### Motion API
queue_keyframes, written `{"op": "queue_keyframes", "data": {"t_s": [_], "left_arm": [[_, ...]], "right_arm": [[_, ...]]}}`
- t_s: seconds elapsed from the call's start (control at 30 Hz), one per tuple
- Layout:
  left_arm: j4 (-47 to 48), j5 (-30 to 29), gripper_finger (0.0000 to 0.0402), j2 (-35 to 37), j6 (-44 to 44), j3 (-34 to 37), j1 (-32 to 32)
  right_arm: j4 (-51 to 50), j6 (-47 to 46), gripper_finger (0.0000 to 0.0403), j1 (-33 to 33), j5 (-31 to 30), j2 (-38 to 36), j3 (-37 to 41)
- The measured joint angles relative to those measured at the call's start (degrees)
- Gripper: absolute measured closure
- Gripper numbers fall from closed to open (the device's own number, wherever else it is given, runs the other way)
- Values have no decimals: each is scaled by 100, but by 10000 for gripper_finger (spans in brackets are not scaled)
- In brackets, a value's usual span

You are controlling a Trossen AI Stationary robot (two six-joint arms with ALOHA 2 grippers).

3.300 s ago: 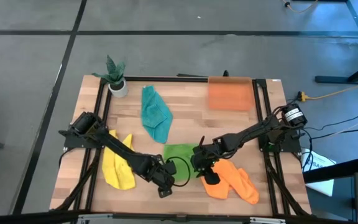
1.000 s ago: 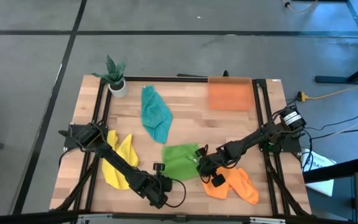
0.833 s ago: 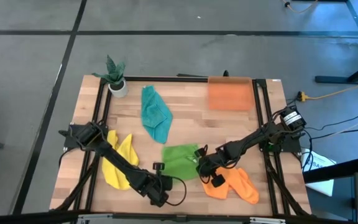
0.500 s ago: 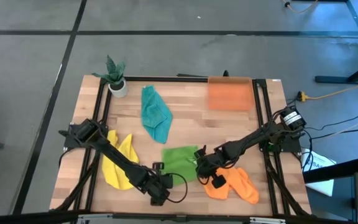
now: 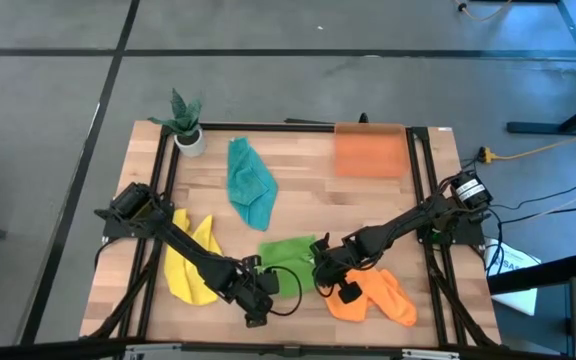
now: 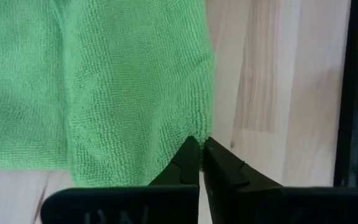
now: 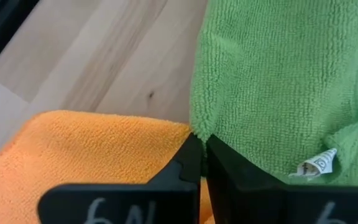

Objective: Roll microfiber towels into tight, uniform cylinder then place into a basket
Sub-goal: Fold the green towel

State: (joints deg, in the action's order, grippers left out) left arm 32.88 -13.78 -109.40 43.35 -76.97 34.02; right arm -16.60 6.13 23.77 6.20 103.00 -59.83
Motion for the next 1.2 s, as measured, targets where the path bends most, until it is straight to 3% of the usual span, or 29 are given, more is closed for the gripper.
{"op": "queue_keyframes", "data": {"t_s": [0.17,0.53,0.6,0.73,0.8,1.2], "left_arm": [[-6,-14,401,0,-15,0,0],[-11,-44,401,0,-20,0,-15],[-11,-42,401,0,-20,-2,-15],[-11,-32,401,0,4,-1,-15],[-10,-17,402,0,7,-1,-15],[-11,-10,401,0,11,-2,-42]], "right_arm": [[-44,-5,390,-4,110,0,0],[-28,33,318,-2,140,0,0],[-30,18,324,-2,140,0,0],[-46,18,384,-2,142,0,0],[-41,20,394,-2,142,0,0],[-10,0,296,-2,151,0,0]]}}
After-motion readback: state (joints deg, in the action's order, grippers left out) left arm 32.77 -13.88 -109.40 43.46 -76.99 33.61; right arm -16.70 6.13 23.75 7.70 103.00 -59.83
